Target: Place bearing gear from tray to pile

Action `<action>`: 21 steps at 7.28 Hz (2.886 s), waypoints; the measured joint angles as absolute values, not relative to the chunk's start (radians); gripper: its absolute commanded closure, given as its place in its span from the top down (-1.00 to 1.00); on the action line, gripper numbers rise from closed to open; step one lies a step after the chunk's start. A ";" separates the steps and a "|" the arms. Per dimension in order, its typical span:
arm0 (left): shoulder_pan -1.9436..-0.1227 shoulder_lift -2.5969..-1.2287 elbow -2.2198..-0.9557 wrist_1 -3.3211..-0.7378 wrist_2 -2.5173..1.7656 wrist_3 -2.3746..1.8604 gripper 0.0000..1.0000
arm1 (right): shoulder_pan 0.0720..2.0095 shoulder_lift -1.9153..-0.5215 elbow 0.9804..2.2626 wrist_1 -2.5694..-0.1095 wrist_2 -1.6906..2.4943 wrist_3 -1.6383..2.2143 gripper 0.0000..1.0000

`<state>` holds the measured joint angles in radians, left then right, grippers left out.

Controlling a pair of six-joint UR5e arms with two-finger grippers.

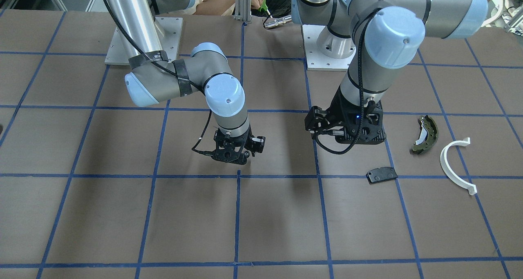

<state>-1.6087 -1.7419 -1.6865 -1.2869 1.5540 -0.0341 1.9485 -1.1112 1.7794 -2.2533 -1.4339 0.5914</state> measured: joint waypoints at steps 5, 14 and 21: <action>-1.706 -1.848 -1.925 -0.878 1.554 -0.203 1.00 | 1.593 -1.277 1.769 -2.057 -1.483 0.224 1.00; -1.937 -2.025 -1.883 -0.794 1.499 -0.370 0.06 | 0.826 -1.263 1.659 -1.993 -1.597 -0.984 0.92; -1.908 -1.982 -1.867 -0.813 1.520 -0.354 -1.00 | 0.689 -0.943 1.440 -2.120 -1.586 -1.296 0.29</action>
<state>-1.9078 -1.9823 -1.8668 -0.8132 1.5196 -0.3539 0.6893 -0.9429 1.4402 -2.1198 -1.5859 -1.2957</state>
